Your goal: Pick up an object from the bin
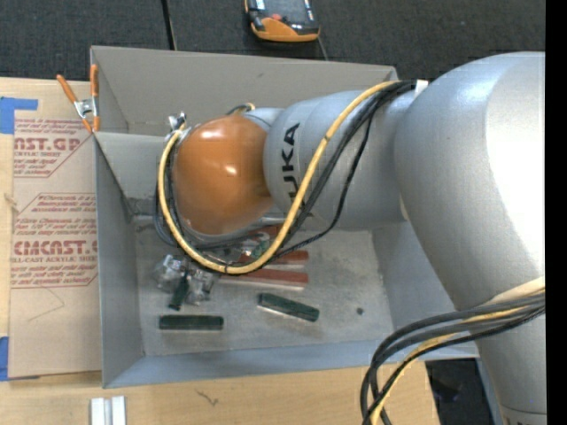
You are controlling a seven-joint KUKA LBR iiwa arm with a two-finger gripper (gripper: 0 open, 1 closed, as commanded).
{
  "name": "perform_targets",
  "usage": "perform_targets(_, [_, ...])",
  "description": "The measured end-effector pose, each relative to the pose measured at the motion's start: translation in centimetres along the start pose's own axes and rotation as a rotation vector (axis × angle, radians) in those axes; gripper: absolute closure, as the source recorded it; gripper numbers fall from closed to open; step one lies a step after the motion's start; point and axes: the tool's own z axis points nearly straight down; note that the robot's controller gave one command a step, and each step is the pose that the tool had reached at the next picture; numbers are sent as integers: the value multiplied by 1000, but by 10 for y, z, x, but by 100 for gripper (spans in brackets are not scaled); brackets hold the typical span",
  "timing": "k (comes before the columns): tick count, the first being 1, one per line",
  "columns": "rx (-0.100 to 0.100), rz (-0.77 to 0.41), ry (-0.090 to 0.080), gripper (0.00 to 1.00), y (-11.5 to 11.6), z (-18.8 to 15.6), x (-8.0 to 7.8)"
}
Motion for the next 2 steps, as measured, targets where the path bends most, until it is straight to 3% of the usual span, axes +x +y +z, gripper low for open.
perform_targets(2, [9, 0, -9, 100, -1, -39, -2])
